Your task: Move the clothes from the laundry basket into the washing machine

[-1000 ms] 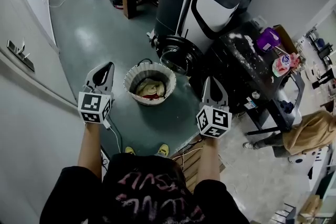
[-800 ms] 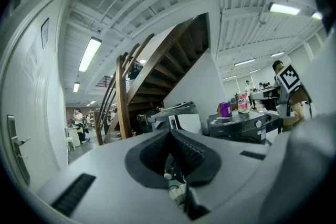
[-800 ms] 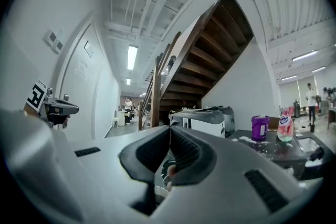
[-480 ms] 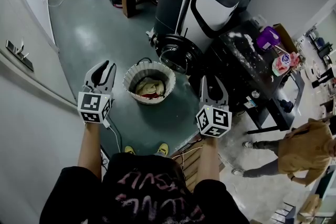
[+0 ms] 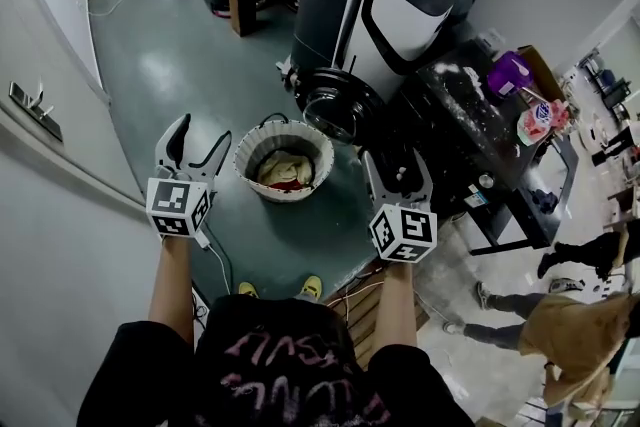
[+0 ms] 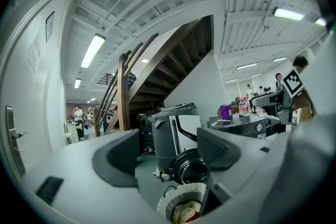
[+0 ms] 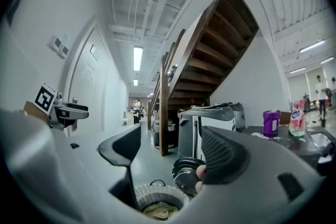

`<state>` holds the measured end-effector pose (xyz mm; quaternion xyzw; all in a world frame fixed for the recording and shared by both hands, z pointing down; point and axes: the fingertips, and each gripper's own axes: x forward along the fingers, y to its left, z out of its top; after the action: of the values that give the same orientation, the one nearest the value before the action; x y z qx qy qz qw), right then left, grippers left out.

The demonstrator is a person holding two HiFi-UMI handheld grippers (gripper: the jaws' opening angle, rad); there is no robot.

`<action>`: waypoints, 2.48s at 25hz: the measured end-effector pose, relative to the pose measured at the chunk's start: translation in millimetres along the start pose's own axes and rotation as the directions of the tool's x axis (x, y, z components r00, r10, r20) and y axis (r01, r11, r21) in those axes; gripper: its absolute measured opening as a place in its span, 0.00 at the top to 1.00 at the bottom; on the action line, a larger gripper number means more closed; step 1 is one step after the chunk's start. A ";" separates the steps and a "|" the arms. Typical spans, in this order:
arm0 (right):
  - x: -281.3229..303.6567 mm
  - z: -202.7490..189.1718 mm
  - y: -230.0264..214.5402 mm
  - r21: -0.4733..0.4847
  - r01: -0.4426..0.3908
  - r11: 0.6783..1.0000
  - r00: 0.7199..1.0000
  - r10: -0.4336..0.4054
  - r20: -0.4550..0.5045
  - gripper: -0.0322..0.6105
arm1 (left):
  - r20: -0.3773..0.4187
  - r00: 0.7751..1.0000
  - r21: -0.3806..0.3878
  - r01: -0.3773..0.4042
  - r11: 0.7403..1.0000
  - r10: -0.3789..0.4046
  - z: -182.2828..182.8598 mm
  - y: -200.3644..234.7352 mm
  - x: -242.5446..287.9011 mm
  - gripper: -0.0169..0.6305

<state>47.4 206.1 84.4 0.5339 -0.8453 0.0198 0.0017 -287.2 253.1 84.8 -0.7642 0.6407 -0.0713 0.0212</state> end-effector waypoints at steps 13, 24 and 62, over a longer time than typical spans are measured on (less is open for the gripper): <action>4.7 -5.3 47.4 -0.011 0.005 1.000 1.000 -0.005 -0.021 0.37 | 0.006 0.998 -0.020 0.064 0.998 -0.064 -16.6 23.2 -11.8 0.43; 79.8 -40.5 31.8 0.013 -0.041 0.999 0.997 0.042 -0.059 0.37 | -0.079 0.992 -0.003 0.098 0.995 -0.097 -57.6 26.2 47.3 0.44; 343.0 -279.3 -60.5 0.114 -0.142 0.983 0.890 0.177 -0.420 0.37 | -0.378 0.900 -0.160 0.166 0.973 -0.216 -258.0 35.0 339.3 0.44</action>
<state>-50.5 -119.6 373.6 0.4449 -0.8637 0.1708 0.1642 -299.2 -71.1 363.4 -0.7933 0.5569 -0.1850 -0.1621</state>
